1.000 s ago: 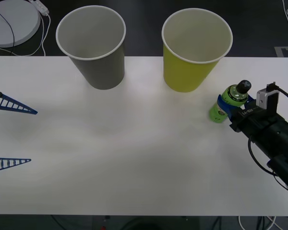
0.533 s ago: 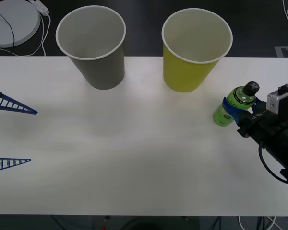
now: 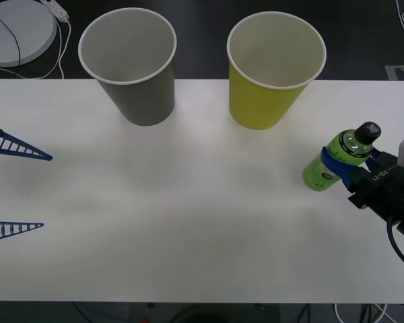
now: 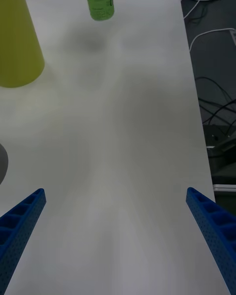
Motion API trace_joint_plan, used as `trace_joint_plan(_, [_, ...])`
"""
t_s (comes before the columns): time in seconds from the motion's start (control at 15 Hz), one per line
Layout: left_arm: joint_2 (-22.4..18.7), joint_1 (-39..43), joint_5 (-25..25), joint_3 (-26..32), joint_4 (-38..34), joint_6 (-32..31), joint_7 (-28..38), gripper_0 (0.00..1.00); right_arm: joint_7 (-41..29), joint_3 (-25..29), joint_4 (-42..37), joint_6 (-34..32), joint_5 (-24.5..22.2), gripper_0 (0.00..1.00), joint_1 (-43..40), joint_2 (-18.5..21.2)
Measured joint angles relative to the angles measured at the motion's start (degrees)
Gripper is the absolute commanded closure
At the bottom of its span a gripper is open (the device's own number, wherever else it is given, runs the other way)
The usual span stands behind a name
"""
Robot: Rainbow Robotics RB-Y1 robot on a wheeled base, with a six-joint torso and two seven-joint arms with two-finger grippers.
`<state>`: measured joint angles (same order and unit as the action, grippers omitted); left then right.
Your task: Put the can into the green bin and the plastic bottle into the gray bin
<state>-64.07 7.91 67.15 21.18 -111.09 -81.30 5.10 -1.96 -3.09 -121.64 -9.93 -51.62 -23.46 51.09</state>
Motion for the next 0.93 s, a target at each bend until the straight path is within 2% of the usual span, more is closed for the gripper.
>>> trace_joint_plan(0.33, [0.0, 0.0, 0.0, 0.0, 0.0, 0.0, 0.0, 0.0, -11.21, 3.8, -0.05, -8.34, -3.03, 1.0, -1.25, 1.5])
trace_joint_plan(0.53, [0.0, 0.0, 0.0, 0.0, 0.0, 0.0, 0.0, 0.0, -23.96, 7.51, -1.43, -12.63, -10.63, 1.0, -1.5, 3.4])
trace_joint_plan(0.73, [0.0, 0.0, 0.0, 0.0, 0.0, 0.0, 0.0, 0.0, -37.82, 10.2, -4.61, -14.2, -19.34, 1.0, -1.76, 5.47])
trace_joint_plan(0.93, [0.0, 0.0, 0.0, 0.0, 0.0, 0.0, 0.0, 0.0, -52.17, 14.08, -8.15, -18.64, -27.99, 1.0, -1.66, 6.06])
